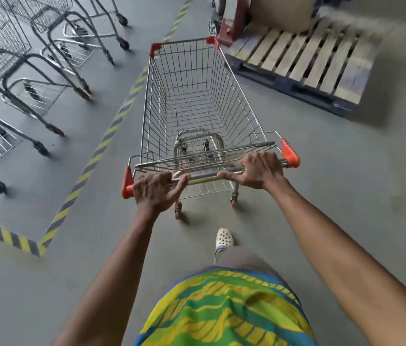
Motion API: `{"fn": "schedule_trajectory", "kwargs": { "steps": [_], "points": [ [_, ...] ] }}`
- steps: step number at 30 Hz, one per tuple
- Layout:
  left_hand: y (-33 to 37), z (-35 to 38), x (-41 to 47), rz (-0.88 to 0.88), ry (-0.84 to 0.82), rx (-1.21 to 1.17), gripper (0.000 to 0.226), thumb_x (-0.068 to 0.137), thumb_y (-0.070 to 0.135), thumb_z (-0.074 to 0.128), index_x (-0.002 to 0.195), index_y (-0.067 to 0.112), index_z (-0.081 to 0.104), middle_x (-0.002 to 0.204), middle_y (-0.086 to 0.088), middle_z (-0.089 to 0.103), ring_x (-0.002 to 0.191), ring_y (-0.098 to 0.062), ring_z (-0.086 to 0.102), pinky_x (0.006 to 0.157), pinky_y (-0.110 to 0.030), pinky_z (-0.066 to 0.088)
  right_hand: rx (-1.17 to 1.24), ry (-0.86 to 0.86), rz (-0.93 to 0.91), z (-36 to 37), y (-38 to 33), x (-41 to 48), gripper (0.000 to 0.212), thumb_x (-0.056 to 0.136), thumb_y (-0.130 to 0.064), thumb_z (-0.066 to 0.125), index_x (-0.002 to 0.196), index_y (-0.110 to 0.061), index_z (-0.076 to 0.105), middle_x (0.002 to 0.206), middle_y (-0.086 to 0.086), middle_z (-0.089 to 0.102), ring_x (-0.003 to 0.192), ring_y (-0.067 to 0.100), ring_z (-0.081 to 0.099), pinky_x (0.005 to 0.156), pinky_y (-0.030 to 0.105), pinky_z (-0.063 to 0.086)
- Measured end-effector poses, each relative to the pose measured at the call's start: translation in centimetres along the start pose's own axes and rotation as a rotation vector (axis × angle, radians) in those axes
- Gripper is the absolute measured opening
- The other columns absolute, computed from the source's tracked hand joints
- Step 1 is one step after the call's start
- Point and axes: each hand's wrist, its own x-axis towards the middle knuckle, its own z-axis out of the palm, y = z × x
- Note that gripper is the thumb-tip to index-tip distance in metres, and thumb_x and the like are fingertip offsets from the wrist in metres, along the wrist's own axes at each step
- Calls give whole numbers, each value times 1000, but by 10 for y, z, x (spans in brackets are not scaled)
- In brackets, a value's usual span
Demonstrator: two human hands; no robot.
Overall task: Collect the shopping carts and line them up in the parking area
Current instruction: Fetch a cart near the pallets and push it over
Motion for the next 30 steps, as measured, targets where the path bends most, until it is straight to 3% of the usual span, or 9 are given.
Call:
{"fn": "schedule_trajectory", "kwargs": {
  "steps": [5,11,16,19,20,22,24,27,30],
  "points": [
    [2,22,88,-23,12,-23,58,85,79,45,54,30,40,47,9,39,49,-22,55,58,-28,31,20,31,-13,5,41,94,83,67,-104,16,48,-25,34,51,-5,48,50,19,49,54,24,29],
    [-12,50,206,-85,77,-15,66,85,79,46,62,21,68,52,0,60,55,-26,62,62,-31,42,-62,-28,-53,15,80,226,103,66,-107,8,64,-24,69,54,-6,53,53,18,54,52,23,24],
    [-30,75,321,-107,127,26,65,84,78,49,58,21,63,54,1,63,57,-24,65,63,-30,39,-92,-39,-36,19,106,348,109,63,-108,3,81,-32,79,57,-6,57,55,16,52,52,22,23],
    [-50,85,388,-113,112,13,66,85,79,49,59,20,62,54,2,63,57,-23,66,62,-30,37,-38,-78,-29,15,116,420,111,60,-108,1,91,-36,79,58,-7,49,59,17,52,53,23,26],
    [-57,89,412,-114,108,13,67,85,79,47,59,20,62,55,2,63,58,-23,66,63,-30,38,-24,-95,-32,13,118,445,106,60,-107,3,86,-36,77,59,-7,47,60,18,52,54,24,27],
    [-69,94,456,-112,98,1,68,86,80,45,59,19,61,55,1,63,60,-24,67,66,-32,40,8,-122,-48,7,123,489,89,59,-106,5,61,-32,56,57,-7,43,60,18,51,54,24,27],
    [-80,97,497,-98,106,-18,65,87,78,48,57,21,57,56,2,63,60,-24,67,67,-32,42,38,-131,-59,5,128,532,88,59,-107,4,54,-27,42,57,-6,42,56,16,48,54,24,29],
    [-99,100,554,-78,76,-57,59,87,75,53,56,25,44,57,3,62,61,-24,66,65,-31,41,14,-132,-56,8,135,588,90,66,-105,14,53,-22,45,58,-6,45,55,14,46,54,24,28],
    [-119,108,609,-83,45,-51,63,86,81,46,57,26,40,57,2,60,63,-25,65,62,-31,36,2,-125,-48,11,139,643,92,65,-105,12,52,-21,46,58,-4,49,54,16,50,52,23,27]
  ]
}}
